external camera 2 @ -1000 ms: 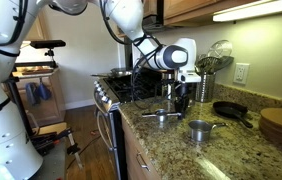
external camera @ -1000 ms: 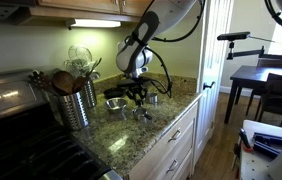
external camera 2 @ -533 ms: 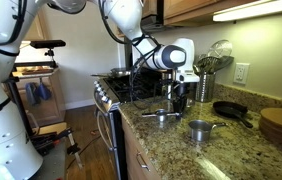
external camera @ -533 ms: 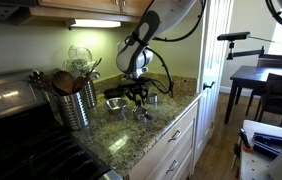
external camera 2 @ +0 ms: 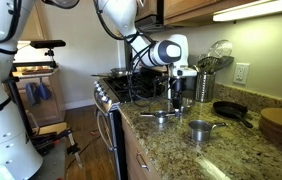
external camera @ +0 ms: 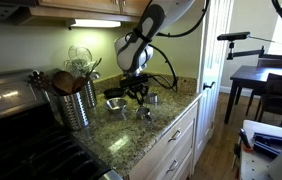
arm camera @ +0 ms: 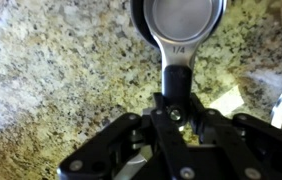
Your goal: Unstack the silver measuring cups
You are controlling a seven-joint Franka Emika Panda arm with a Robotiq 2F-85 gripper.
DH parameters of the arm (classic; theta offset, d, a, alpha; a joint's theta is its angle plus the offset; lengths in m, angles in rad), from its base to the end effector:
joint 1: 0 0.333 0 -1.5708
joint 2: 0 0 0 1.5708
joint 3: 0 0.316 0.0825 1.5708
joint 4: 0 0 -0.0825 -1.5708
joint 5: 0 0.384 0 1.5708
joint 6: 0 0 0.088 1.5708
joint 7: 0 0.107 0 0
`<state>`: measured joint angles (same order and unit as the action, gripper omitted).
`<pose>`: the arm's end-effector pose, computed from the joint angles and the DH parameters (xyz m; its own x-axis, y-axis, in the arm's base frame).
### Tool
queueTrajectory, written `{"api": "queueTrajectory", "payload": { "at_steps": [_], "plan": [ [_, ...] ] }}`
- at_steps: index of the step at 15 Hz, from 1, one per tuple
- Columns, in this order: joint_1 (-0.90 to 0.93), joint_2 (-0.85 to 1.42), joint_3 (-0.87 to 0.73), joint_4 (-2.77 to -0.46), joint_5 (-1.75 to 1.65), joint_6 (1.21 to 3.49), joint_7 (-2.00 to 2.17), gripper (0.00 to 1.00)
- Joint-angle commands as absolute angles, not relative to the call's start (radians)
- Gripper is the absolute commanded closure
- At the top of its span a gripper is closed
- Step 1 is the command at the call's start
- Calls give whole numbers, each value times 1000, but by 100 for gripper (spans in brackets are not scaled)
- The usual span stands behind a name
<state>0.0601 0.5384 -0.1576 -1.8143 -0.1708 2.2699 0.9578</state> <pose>0.6404 -0.0603 0.2405 0.6098 -0.7848 0.1105 -0.7880 -0.5854 0.1908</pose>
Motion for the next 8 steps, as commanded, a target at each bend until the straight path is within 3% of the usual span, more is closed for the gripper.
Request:
{"api": "queueTrajectory", "payload": {
  "at_steps": [1, 8],
  "plan": [
    [75, 472, -168, -1887, -201, 2280, 925, 87],
    [75, 466, -170, -1887, -212, 2264, 897, 87]
  ]
}}
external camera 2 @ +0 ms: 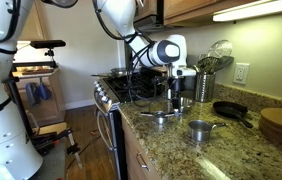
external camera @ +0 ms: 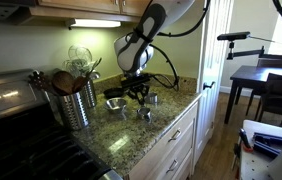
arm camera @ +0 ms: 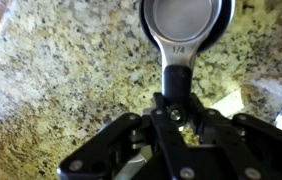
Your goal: Unstack the silver measuring cups
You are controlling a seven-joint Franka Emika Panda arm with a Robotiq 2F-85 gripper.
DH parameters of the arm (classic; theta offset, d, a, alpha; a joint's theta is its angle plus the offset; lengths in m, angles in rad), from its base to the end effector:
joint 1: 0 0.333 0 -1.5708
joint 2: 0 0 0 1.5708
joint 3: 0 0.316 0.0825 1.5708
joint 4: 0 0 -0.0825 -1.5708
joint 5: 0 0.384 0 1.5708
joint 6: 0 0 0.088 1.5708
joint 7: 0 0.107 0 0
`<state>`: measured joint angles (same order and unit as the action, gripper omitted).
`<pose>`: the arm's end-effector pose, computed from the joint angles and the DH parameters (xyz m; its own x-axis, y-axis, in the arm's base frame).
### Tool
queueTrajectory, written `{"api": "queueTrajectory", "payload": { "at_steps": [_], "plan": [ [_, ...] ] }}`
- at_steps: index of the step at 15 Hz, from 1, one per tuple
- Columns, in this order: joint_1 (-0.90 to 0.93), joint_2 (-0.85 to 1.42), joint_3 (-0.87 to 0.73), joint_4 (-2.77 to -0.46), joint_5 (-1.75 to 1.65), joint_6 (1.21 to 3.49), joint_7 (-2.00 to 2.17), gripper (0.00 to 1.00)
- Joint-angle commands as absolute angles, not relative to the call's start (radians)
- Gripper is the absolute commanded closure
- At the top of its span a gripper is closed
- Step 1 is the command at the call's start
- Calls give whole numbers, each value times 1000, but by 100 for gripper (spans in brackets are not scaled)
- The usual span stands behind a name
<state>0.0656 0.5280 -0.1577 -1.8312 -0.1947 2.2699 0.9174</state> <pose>0.6362 -0.0575 0.2403 0.6577 -0.7454 0.1082 -0.7479 -0.6293 0.2112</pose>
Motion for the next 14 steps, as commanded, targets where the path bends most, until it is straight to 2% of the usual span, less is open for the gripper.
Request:
{"api": "queueTrajectory", "payload": {
  "at_steps": [1, 14],
  "plan": [
    [75, 465, -171, -1887, -214, 2262, 895, 87],
    [54, 400, -213, -1890, -235, 2231, 889, 87]
  ]
}}
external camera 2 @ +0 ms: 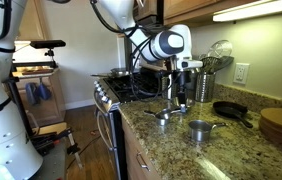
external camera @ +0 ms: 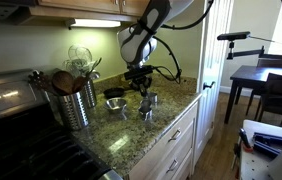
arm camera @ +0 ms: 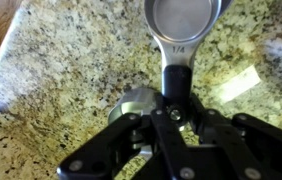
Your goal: Unstack the silver measuring cups
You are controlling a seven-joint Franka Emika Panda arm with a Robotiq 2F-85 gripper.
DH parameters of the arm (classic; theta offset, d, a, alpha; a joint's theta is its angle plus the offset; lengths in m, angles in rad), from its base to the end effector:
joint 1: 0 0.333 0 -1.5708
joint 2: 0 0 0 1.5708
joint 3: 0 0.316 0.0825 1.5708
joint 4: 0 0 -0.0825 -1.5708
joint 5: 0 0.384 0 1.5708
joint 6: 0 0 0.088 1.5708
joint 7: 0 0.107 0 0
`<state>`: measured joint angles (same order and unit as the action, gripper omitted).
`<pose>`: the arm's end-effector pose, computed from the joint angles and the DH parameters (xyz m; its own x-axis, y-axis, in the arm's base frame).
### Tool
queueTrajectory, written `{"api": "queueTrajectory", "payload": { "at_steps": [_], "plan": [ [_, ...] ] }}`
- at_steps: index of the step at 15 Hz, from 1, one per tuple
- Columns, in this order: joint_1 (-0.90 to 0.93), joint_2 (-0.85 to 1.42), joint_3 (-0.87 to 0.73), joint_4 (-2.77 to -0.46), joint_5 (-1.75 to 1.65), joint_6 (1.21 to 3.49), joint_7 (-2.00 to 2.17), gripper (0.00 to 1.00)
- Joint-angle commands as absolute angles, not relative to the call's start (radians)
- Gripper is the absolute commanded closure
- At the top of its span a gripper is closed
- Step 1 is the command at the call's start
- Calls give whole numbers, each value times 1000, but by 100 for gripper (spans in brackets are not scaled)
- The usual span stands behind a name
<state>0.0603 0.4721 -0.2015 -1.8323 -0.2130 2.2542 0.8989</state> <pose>0.6352 -0.0874 0.2763 0.6405 -0.7526 0.1527 -0.7656 -0.6102 0.2040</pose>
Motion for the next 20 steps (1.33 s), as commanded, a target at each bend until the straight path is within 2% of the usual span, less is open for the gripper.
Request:
{"api": "queueTrajectory", "payload": {
  "at_steps": [1, 12, 20],
  "plan": [
    [52, 393, -219, -1894, -239, 2229, 892, 87],
    [-12, 365, -266, -1986, -220, 2248, 921, 87],
    [-74, 397, -256, -1988, -87, 2273, 910, 87]
  ]
}}
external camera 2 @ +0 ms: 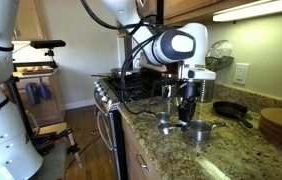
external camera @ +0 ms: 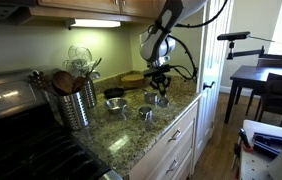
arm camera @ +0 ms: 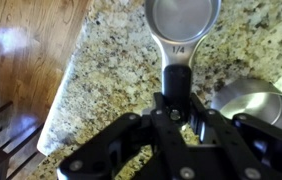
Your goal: Unstack the silver measuring cups
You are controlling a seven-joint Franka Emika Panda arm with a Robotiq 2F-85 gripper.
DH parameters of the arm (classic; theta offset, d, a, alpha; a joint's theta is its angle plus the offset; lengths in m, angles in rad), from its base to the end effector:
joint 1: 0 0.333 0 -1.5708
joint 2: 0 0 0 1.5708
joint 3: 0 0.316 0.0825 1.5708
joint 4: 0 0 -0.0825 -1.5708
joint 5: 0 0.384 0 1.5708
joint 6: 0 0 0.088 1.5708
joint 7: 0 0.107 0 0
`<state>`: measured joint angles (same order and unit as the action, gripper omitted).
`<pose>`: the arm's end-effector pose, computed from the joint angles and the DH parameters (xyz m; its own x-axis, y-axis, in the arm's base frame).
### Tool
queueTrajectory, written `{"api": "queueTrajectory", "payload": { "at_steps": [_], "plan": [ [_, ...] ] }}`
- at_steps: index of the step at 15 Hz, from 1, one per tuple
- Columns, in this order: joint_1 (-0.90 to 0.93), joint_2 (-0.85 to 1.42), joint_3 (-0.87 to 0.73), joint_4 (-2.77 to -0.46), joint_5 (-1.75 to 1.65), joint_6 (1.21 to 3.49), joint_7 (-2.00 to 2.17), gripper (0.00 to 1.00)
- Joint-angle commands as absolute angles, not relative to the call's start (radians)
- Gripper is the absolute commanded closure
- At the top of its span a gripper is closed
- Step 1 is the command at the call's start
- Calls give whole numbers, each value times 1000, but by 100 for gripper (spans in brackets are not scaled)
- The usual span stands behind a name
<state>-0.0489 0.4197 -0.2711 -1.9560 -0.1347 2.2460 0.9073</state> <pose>0.5744 -0.1885 0.2602 0.4421 -0.8934 0.0802 -0.8811 -0.4158 0.2254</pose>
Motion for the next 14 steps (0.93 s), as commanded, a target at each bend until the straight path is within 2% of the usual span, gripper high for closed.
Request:
{"api": "queueTrajectory", "payload": {
  "at_steps": [1, 14],
  "plan": [
    [-79, 402, -255, -1988, -70, 2280, 909, 87],
    [-96, 465, -253, -1979, 20, 2337, 890, 87]
  ]
}}
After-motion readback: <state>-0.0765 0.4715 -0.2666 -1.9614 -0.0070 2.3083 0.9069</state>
